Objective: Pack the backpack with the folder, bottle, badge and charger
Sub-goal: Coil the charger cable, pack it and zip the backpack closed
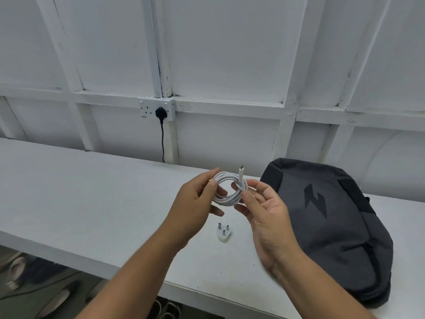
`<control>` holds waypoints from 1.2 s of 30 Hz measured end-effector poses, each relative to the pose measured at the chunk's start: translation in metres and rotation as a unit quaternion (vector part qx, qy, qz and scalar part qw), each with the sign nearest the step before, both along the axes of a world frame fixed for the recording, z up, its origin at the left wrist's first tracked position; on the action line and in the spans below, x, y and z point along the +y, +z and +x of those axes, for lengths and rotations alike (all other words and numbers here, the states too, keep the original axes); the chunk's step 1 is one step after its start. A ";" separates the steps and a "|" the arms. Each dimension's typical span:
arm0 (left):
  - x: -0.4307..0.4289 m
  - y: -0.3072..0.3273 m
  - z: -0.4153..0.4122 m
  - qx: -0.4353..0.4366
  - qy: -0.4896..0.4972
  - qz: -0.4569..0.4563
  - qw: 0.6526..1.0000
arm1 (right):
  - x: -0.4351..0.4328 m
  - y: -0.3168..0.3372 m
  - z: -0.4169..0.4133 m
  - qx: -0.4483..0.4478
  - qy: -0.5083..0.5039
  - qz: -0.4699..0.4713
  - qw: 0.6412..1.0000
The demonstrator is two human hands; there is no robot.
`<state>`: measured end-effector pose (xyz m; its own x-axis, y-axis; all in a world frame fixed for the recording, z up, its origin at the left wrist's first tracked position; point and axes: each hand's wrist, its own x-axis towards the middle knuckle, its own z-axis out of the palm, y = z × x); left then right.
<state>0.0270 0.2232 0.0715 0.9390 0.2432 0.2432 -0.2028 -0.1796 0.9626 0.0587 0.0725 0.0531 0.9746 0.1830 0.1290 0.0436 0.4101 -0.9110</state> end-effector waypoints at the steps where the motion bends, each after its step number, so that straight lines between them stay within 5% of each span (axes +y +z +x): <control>1: 0.000 0.002 0.001 -0.004 -0.010 0.019 1.000 | -0.002 0.002 0.001 -0.001 -0.006 0.006 1.000; 6: 0.007 0.017 0.003 0.043 -0.076 0.066 0.994 | -0.008 -0.001 0.006 0.019 -0.014 0.068 0.997; 14: -0.033 -0.010 0.006 0.021 0.014 -0.223 0.974 | 0.007 -0.007 -0.001 0.004 -0.112 0.041 0.993; 22: -0.040 -0.024 0.010 -0.012 0.007 -0.276 0.961 | 0.002 -0.003 0.007 0.011 -0.089 0.013 0.996; 34: -0.014 -0.053 0.024 0.078 0.013 -0.102 0.992 | -0.010 -0.031 0.033 0.006 -0.071 -0.088 0.994; 36: -0.002 -0.073 0.034 0.087 0.039 -0.006 0.995 | -0.013 -0.041 0.038 0.021 -0.094 -0.101 0.990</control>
